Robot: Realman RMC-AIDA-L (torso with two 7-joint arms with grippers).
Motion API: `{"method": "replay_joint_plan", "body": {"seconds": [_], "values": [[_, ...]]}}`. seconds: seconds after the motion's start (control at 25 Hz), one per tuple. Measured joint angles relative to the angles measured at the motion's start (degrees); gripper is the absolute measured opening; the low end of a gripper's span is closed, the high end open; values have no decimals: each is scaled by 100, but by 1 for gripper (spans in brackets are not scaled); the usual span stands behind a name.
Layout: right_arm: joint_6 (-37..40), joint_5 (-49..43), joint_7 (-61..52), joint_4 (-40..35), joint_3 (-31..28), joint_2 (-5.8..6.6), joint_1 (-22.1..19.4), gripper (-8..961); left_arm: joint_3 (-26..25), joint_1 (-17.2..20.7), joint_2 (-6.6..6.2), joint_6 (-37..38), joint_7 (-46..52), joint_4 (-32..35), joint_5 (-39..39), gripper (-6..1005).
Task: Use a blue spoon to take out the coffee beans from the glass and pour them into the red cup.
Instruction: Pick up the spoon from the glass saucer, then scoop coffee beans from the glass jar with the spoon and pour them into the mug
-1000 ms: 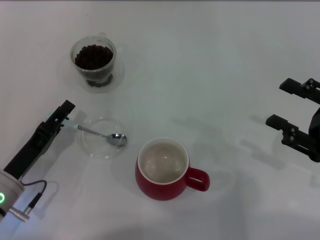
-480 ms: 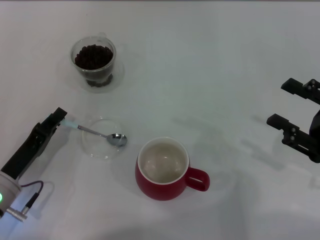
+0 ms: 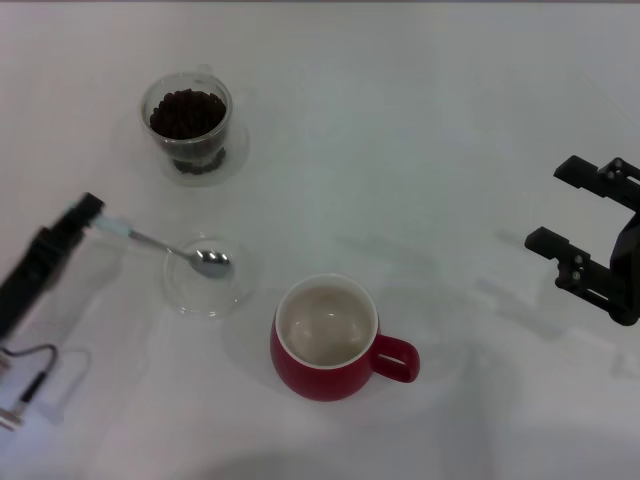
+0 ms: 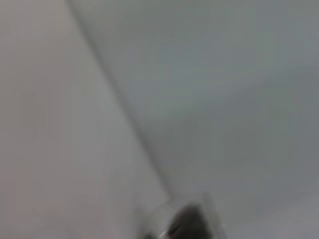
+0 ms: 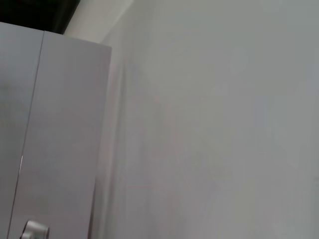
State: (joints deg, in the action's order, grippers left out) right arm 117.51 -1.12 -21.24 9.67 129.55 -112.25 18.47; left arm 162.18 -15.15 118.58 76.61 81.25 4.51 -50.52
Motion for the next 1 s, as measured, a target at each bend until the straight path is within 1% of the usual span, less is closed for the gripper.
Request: {"method": "replay_joint_plan", "body": {"seconds": [0.08,0.24,0.28,0.4,0.52,0.6,0.64,0.8,1.0], "values": [[2,0,10,-11,3,-10,7,658,-3,-50,-6,434,44,-259,-52,131],[23,-2,38,-46,30,-38,9,658,-8,-239,-20,1213,243,-1051,-303,131],[25,-4,43,-53,31,-49,11,657,2,-346,-32,1421,315,-1317,-421,132],[32,-9,52,-62,33,-87,22,657,28,-571,-82,1596,422,-1629,-544,132],[67,-7,54,-67,15,-117,27,656,50,-904,-221,1604,637,-1869,-521,132],[100,6,57,-70,5,-136,27,656,60,-1107,-292,1551,823,-2013,-443,132],[106,16,59,-70,3,-142,27,656,66,-1266,-325,1503,968,-2130,-366,131],[113,96,65,-77,1,-201,20,655,74,-1545,-369,1324,1192,-2308,-174,130],[110,154,65,-94,0,-240,-9,654,77,-1881,-416,735,1238,-2332,215,131]]}}
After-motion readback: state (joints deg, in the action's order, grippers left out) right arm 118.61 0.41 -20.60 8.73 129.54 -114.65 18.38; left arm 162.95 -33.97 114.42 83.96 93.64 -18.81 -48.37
